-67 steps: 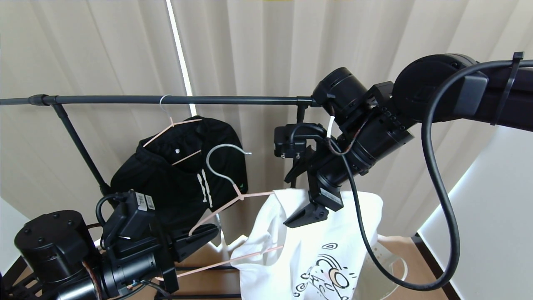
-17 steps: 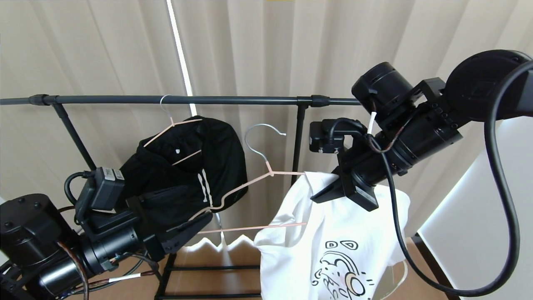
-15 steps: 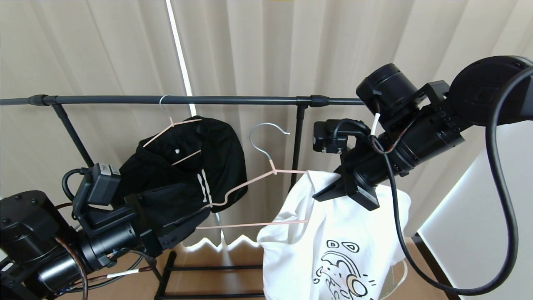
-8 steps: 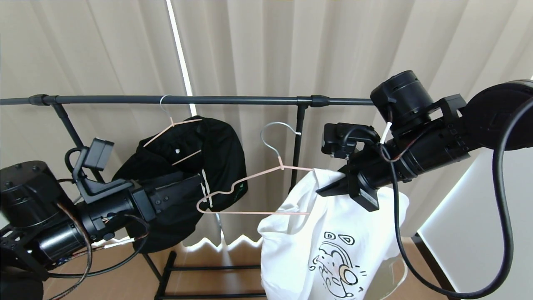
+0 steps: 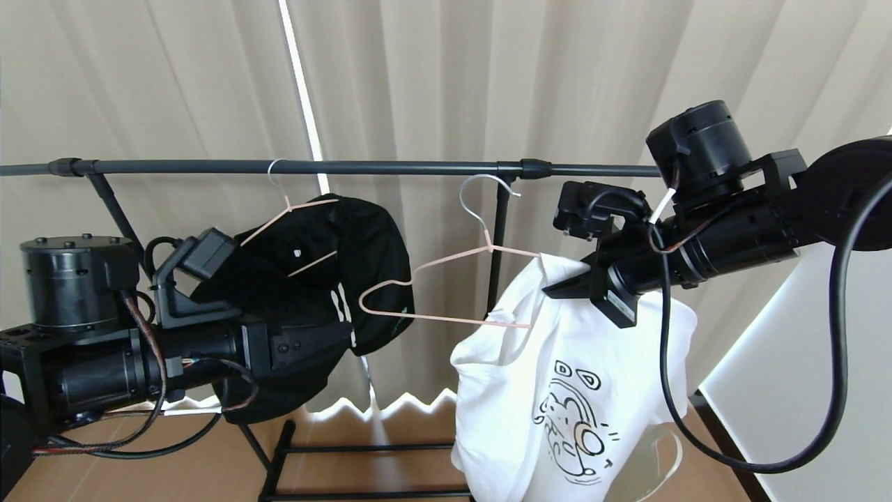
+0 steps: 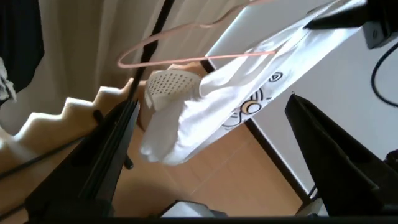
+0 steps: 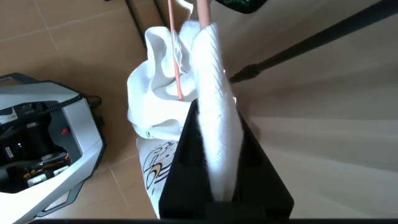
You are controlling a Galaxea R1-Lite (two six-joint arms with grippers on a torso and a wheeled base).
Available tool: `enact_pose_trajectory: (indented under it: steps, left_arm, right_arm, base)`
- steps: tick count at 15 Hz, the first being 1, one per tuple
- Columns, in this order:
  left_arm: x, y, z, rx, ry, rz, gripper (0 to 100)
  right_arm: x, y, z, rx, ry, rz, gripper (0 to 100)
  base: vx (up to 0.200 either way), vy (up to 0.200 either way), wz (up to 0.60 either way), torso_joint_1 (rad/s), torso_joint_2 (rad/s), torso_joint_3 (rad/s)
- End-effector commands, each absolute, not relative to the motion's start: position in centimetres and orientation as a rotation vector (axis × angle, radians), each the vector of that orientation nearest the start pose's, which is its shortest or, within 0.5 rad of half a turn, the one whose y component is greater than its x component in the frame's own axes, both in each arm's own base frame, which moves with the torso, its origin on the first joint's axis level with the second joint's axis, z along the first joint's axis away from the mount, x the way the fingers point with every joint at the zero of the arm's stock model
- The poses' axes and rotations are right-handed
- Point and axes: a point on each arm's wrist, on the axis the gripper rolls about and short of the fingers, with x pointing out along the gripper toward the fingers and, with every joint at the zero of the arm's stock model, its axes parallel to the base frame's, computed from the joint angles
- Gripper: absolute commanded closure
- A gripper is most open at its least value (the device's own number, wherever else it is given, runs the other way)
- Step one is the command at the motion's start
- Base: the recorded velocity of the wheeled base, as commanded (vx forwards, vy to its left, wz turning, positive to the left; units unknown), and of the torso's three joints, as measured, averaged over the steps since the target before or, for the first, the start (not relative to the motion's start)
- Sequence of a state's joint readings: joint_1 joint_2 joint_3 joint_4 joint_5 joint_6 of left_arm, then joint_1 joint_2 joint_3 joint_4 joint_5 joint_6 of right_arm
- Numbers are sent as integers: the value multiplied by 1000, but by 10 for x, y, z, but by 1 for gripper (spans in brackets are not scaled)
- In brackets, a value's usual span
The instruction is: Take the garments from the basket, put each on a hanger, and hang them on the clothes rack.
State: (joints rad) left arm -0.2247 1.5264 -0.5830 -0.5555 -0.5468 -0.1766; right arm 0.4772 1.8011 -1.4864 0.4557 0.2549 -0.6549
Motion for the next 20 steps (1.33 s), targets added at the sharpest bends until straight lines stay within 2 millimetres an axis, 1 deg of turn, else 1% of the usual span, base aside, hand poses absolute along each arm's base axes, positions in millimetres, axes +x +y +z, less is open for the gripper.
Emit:
enact_pose_trajectory:
  steps: [1,2,3,4,5,6,7,8,9,11,12,13,14,16,20]
  left_arm:
    - [233,-84,157,-157,510,-689,0]
    - [235,-97,145,-110,549,-633,0]
    - [235,-103,141,-94,561,-616,0]
    - [234,-112,132,-64,592,-592,0]
    - [233,-119,127,-56,607,-601,0]
    - [233,-119,127,-56,607,-601,0]
    - [234,-132,116,-75,658,-621,0]
    - [235,-139,113,-114,664,-623,0]
    - [237,-146,110,-143,652,-612,0]
    - [241,-163,96,-144,608,-553,0]
    - [241,-163,96,-144,608,-553,0]
    - [241,-178,82,-134,560,-519,0]
    - [242,-184,77,-136,519,-507,0]
    - [242,-191,69,-147,462,-498,0]
    - [240,-196,62,-149,447,-515,0]
  right_arm:
    - [289,156,243,-676,519,925,100]
    - [288,156,244,-654,523,917,100]
    - [288,156,245,-643,527,913,100]
    - [286,156,246,-630,528,909,100]
    - [284,155,249,-630,519,907,100]
    - [284,155,249,-630,519,907,100]
    - [279,152,257,-626,492,900,100]
    - [277,151,258,-625,487,900,100]
    - [275,150,261,-623,481,898,100]
    - [273,151,260,-625,485,904,100]
    - [273,151,260,-625,485,904,100]
    - [272,154,260,-627,479,912,100]
    - [272,154,260,-629,478,914,100]
    - [271,156,260,-631,476,922,100]
    - [269,160,259,-635,476,936,100]
  base:
    - [0,0,0,0,0,0]
    - [0,0,0,0,0,0]
    - [0,0,0,0,0,0]
    - [0,0,0,0,0,0]
    - [0,0,0,0,0,0]
    - [0,0,0,0,0,0]
    - [0,0,0,0,0,0]
    - [0,0,0,0,0,0]
    - [0,0,0,0,0,0]
    - [0,0,0,0,0,0]
    - [0,0,0,0,0,0]
    - [0,0,0,0,0,0]
    - [0,0,0,0,0,0]
    - [0,0,0,0,0,0]
    - [0,0,0,0,0,0]
